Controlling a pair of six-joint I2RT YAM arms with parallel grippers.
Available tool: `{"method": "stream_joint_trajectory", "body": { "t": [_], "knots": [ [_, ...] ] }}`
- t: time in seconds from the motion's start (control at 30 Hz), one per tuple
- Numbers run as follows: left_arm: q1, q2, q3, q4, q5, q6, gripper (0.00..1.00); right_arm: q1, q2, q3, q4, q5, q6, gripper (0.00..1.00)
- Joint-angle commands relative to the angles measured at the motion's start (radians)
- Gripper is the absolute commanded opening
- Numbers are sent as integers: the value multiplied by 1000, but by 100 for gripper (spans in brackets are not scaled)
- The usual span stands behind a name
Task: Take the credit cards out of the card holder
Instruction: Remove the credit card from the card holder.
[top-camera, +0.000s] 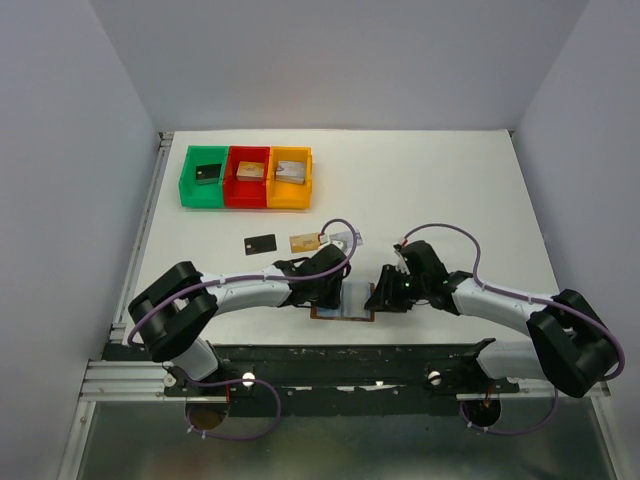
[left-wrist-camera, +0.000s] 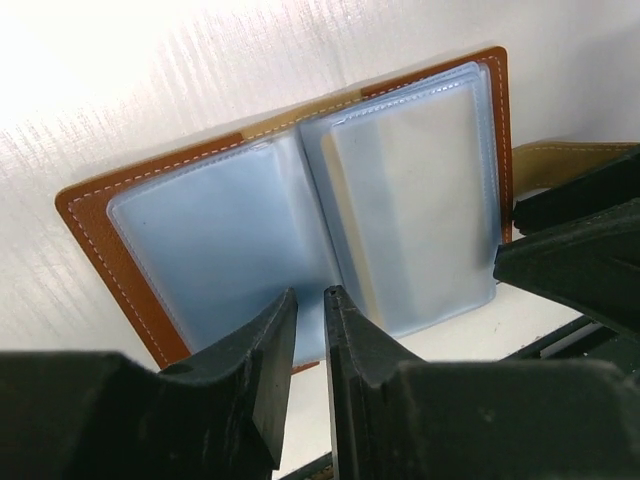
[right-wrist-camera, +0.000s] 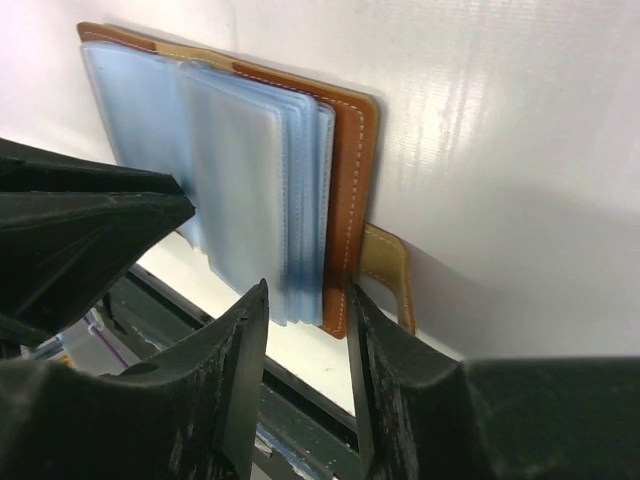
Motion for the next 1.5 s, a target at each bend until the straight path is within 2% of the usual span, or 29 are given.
{"method": "stream_joint_trajectory", "body": {
  "t": [0.0,0.27,0.77,1.0,1.23,1.37,1.47],
  "knots": [
    [-6,31,-33,7,-25,-7,33,-7,2,16,-68,69,-22,43],
    [-5,39,-42,18,-19,-8,31,-10,25,21,-73,75,-28,38],
    [-6,45,-48,47,7,-11,31,-10,73,33,13,-38,-38,42],
    [-6,30,-55,70,21,-1,31,-10,58,31,110,-105,-28,43],
    [-3,33,-45,81,41,15,31,-10,70,39,182,-178,-11,36],
    [-3,19,-45,79,41,21,33,-10,55,34,206,-202,-10,24],
    [5,2,-44,64,31,21,39,-10,45,36,205,-210,-14,10]
  ]
}}
